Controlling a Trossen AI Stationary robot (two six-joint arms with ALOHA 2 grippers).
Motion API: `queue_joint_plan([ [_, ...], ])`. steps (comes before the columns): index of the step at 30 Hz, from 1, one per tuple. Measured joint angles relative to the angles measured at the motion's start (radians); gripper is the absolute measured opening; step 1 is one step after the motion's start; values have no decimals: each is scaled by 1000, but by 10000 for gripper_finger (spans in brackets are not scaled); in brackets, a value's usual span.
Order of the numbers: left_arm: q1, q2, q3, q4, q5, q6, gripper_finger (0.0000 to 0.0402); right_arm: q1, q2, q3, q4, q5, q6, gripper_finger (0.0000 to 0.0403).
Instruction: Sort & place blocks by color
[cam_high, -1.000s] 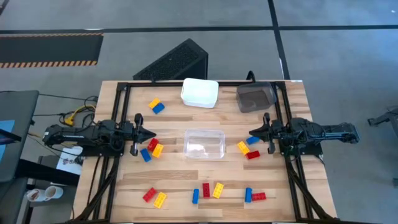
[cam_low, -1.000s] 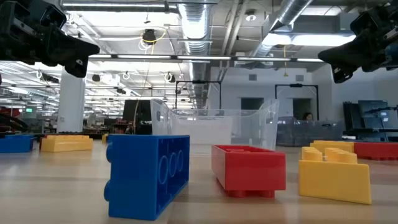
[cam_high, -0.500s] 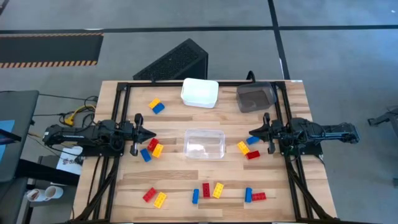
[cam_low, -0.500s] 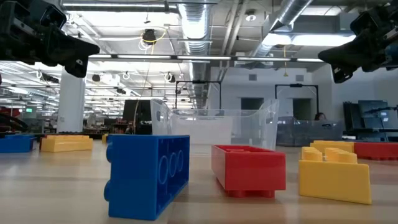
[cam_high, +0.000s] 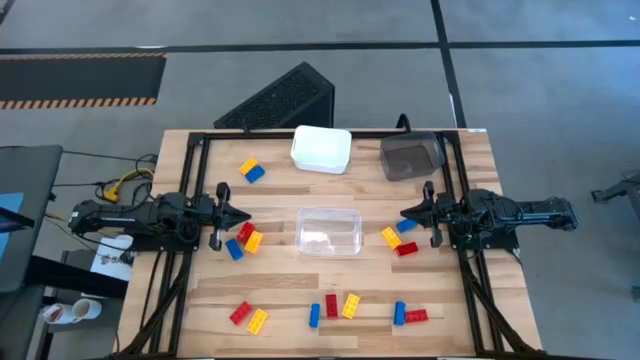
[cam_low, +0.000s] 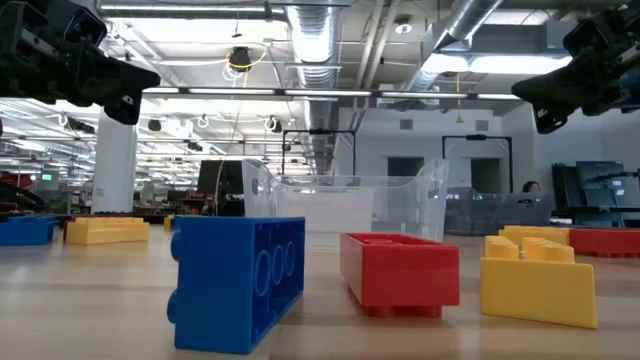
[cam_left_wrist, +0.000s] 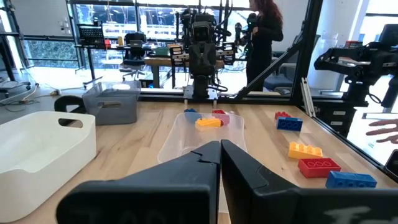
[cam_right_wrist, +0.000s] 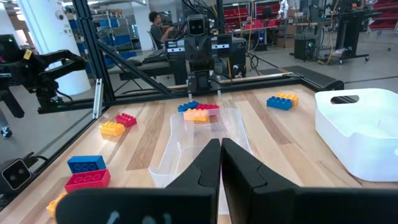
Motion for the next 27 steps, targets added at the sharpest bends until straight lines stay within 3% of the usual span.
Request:
queue_joint_plan([
  [27, 0, 0, 0, 0, 0, 0, 0, 0, 0, -3, 42, 2, -51, 39],
])
